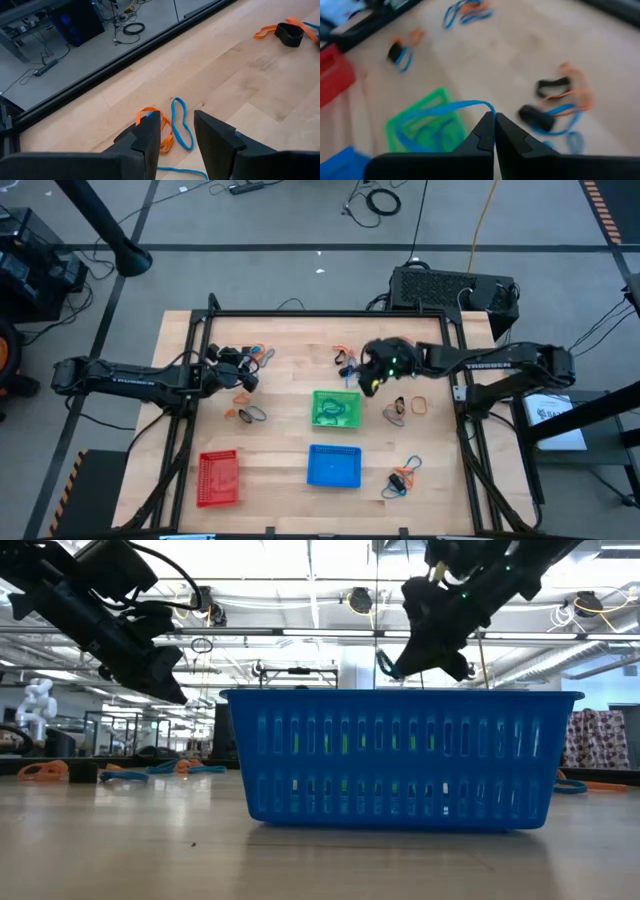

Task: Sort rubber bands into baskets
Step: Put the blue rubberband into the green bin

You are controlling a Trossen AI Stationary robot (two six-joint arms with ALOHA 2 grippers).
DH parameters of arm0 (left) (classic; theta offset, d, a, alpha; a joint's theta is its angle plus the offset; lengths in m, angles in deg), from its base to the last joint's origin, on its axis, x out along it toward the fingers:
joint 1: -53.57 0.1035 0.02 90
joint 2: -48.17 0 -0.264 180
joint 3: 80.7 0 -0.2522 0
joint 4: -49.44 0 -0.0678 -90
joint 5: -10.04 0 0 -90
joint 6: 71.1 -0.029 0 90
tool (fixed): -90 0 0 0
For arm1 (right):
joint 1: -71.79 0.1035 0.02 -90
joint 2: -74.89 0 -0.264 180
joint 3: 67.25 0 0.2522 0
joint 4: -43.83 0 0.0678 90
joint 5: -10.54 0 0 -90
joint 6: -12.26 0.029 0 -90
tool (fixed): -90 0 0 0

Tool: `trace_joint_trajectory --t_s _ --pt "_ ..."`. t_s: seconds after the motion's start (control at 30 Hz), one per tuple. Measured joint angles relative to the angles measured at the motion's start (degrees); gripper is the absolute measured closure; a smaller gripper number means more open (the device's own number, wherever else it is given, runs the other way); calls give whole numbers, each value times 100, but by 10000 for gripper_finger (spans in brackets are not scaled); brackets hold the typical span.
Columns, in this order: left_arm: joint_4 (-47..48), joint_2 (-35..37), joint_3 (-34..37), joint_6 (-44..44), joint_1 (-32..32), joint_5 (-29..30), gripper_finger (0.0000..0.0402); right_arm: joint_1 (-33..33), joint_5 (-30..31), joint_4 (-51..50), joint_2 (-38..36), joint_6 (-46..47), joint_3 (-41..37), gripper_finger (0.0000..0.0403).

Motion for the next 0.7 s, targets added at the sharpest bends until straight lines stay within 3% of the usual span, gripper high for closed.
trace_joint_trajectory --t_s 0.3,0.7 --pt "-178 0 0 -102 0 2 275 926 15 954 800 218 0 403" --pt "-205 2 0 -158 0 2 275 994 2 1052 1420 60 0 402"
